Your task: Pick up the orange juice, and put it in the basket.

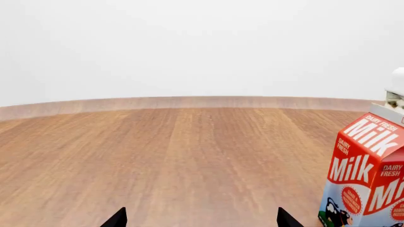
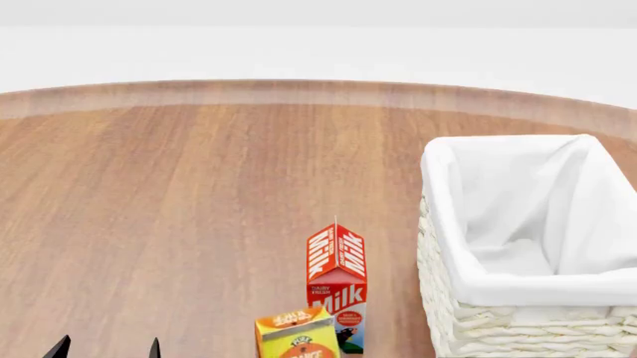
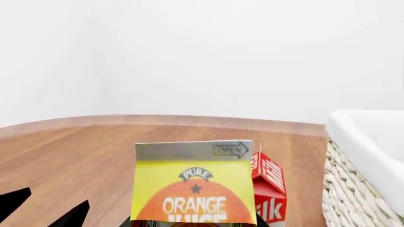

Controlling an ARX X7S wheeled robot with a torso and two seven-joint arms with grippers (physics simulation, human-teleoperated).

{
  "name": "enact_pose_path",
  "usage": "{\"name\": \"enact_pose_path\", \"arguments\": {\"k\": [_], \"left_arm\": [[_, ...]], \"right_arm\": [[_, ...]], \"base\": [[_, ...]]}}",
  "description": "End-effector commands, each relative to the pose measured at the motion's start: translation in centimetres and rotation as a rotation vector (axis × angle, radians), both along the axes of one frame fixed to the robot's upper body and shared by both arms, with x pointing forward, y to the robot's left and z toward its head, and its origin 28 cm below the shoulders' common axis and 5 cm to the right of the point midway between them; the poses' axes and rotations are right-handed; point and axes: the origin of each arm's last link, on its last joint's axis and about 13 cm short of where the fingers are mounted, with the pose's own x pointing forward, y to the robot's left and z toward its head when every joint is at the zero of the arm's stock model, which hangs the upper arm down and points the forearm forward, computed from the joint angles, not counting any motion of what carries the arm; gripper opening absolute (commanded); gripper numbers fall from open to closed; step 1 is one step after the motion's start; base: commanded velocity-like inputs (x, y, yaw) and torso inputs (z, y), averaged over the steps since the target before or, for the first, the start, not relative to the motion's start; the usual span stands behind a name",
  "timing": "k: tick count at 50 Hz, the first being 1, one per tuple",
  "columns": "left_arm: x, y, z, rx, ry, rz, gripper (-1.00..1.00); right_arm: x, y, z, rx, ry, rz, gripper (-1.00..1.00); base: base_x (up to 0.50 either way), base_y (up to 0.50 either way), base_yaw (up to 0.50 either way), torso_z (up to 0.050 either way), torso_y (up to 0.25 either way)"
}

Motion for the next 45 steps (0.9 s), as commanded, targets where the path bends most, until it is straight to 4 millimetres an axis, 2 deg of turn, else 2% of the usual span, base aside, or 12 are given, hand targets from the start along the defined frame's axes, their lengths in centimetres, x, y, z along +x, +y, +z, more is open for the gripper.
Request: {"name": "enact_pose_path", "arguments": {"k": [1, 45], "left_arm": [[0.0, 0.0, 0.0, 0.0, 0.0, 0.0, 1.0], [0.0, 0.0, 0.0, 0.0, 0.0, 0.0, 1.0]], "right_arm": [[0.1, -0.1, 1.6, -0.021, -0.067, 0.0, -1.0], [0.5, -1.5, 6.4, -0.03, -0.187, -0.064, -1.0]], "base": [[0.0, 0.0, 0.0, 0.0, 0.0], [0.0, 0.0, 0.0, 0.0, 0.0]]}}
